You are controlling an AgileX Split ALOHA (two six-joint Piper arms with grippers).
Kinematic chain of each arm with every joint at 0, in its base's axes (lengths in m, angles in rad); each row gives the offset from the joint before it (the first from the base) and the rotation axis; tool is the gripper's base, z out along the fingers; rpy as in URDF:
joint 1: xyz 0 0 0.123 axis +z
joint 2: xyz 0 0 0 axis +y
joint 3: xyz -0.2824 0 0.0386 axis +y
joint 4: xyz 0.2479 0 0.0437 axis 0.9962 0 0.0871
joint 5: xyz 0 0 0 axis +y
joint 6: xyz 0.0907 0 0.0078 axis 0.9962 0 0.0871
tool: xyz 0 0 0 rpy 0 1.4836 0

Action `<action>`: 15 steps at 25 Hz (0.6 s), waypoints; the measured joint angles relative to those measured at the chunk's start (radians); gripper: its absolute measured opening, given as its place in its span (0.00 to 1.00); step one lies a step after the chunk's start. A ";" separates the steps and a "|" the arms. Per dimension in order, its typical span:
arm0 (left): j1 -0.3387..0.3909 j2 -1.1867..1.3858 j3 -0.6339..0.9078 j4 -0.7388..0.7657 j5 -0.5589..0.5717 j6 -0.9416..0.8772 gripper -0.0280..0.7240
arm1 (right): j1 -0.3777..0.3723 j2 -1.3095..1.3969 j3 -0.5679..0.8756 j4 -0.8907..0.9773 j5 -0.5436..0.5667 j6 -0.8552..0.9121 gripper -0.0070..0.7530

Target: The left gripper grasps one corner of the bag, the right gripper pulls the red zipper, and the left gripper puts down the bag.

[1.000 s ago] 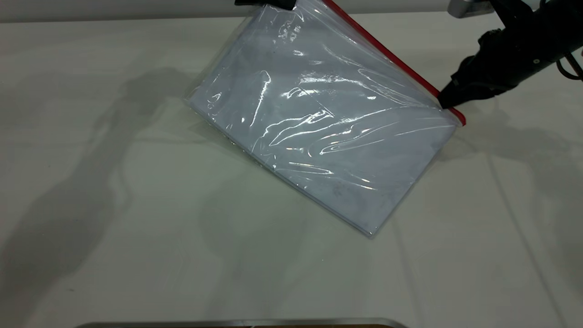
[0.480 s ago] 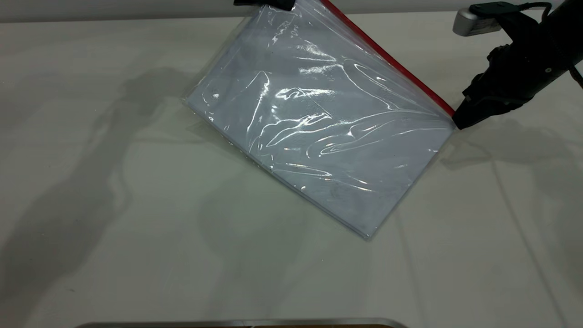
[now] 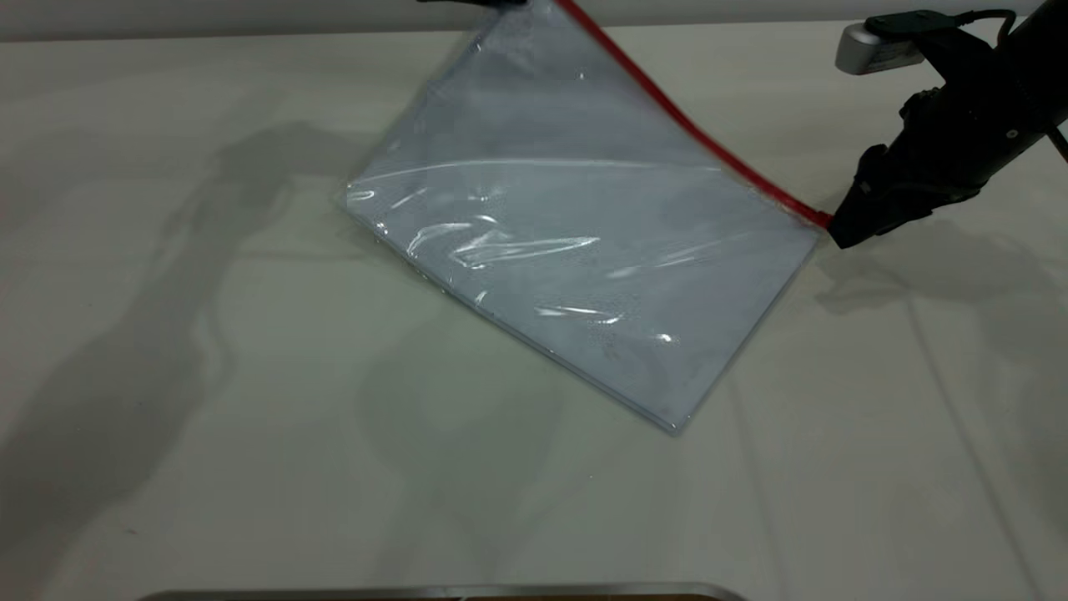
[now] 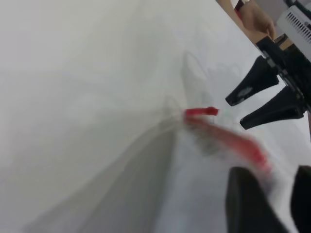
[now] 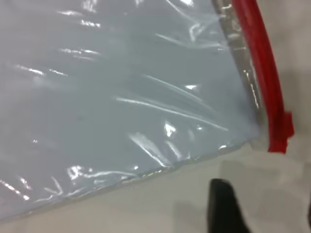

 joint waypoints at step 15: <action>0.000 -0.004 -0.471 0.511 0.000 -0.509 0.82 | -0.002 -0.456 0.008 0.042 -0.046 0.041 0.78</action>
